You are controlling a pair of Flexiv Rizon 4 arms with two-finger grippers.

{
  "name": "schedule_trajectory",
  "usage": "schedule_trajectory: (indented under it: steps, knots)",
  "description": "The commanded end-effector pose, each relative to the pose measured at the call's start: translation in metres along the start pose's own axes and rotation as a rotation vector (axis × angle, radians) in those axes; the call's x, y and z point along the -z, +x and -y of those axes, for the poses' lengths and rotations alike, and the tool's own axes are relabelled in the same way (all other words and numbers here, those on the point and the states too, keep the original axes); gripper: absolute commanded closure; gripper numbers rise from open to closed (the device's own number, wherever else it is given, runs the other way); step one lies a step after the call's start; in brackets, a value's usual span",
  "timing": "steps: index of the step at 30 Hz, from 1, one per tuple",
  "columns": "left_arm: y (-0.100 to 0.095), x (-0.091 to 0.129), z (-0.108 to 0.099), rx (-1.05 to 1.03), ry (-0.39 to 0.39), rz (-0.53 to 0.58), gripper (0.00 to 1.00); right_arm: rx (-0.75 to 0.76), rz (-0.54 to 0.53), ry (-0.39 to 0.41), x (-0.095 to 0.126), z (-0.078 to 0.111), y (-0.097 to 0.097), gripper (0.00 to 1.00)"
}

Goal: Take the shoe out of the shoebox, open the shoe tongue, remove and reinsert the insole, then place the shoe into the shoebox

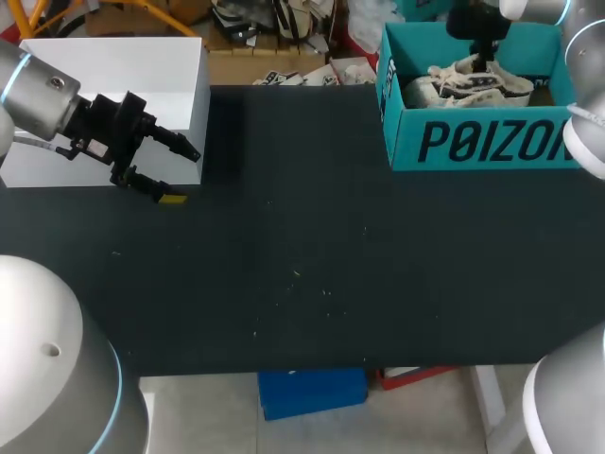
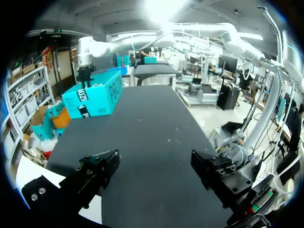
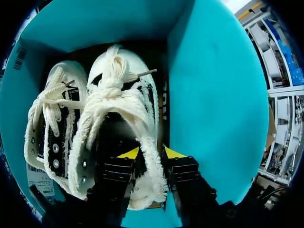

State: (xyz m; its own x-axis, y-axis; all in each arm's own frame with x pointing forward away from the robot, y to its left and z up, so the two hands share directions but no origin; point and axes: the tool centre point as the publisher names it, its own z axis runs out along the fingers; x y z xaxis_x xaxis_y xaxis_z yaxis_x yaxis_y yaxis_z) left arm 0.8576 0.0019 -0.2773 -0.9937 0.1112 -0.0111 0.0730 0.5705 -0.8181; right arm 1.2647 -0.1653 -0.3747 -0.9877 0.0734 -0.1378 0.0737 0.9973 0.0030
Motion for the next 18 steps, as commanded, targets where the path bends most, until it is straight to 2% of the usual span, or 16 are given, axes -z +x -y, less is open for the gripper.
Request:
schedule_trajectory:
  steps: [1,2,4,5,10,11,13,18]
  knots:
    - [0.000,0.000,0.000,0.001,-0.003,-0.003,0.00,-0.005,-0.055,0.002,0.002,0.002,-0.014,0.00]
    - [0.000,0.000,0.000,0.001,-0.003,-0.003,0.00,-0.009,-0.055,0.006,0.004,0.003,-0.013,0.00]
    - [0.000,0.000,0.000,0.001,-0.003,-0.003,0.00,-0.014,-0.054,0.010,0.009,0.005,-0.012,0.15]
    - [0.000,0.000,0.000,0.001,-0.003,-0.003,0.00,-0.017,-0.053,0.014,0.012,0.005,-0.011,0.19]
    - [0.000,0.000,0.000,0.001,-0.003,-0.003,0.00,-0.027,-0.053,0.033,0.028,0.010,-0.009,0.34]
    - [0.000,0.000,0.000,0.001,-0.003,-0.003,0.00,-0.027,-0.053,0.038,0.032,0.011,-0.009,0.49]
    - [0.000,0.000,0.000,0.001,-0.003,-0.003,0.00,-0.028,-0.053,0.044,0.039,0.013,-0.008,0.55]
    - [0.000,0.000,0.000,0.001,-0.003,-0.003,0.00,-0.028,-0.057,0.069,0.061,0.019,-0.005,0.61]
